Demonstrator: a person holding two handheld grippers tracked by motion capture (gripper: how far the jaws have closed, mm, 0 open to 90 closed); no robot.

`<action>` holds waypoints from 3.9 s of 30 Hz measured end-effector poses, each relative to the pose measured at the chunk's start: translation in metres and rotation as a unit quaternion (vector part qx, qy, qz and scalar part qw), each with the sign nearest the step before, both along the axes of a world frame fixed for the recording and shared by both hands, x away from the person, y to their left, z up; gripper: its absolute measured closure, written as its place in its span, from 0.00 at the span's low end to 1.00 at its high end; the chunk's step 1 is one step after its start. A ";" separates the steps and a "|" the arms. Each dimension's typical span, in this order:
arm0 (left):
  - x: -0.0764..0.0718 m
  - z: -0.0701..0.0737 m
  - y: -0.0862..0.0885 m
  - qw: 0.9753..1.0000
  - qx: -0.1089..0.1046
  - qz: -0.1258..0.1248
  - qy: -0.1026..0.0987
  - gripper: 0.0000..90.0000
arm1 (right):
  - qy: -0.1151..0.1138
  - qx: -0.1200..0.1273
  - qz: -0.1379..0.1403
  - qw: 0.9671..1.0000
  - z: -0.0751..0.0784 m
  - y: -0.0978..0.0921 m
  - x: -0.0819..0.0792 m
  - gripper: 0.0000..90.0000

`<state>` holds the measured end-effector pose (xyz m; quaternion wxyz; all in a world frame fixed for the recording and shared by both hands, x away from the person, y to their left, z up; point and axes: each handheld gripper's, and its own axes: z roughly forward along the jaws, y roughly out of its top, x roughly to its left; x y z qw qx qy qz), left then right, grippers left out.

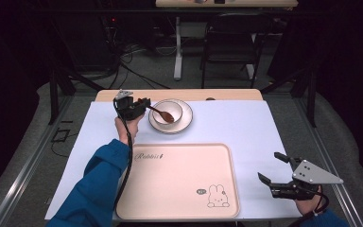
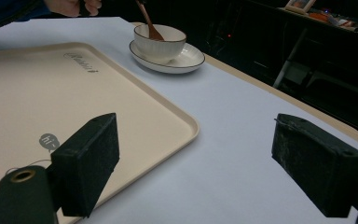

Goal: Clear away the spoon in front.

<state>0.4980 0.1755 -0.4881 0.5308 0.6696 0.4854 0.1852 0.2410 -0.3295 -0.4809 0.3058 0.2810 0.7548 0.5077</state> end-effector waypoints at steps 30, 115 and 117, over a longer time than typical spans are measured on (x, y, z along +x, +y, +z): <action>-0.013 0.036 -0.002 0.997 0.023 -0.071 -0.035 0.94 | -0.001 -0.002 -0.002 1.000 0.000 0.000 -0.001 0.16; -0.117 0.096 0.065 0.945 0.127 -0.289 0.079 0.94 | 0.001 -0.009 -0.002 1.000 0.000 0.002 -0.001 0.16; -0.118 0.093 0.064 0.942 0.136 -0.296 0.086 0.94 | 0.001 -0.010 -0.002 1.000 0.000 0.002 -0.001 0.16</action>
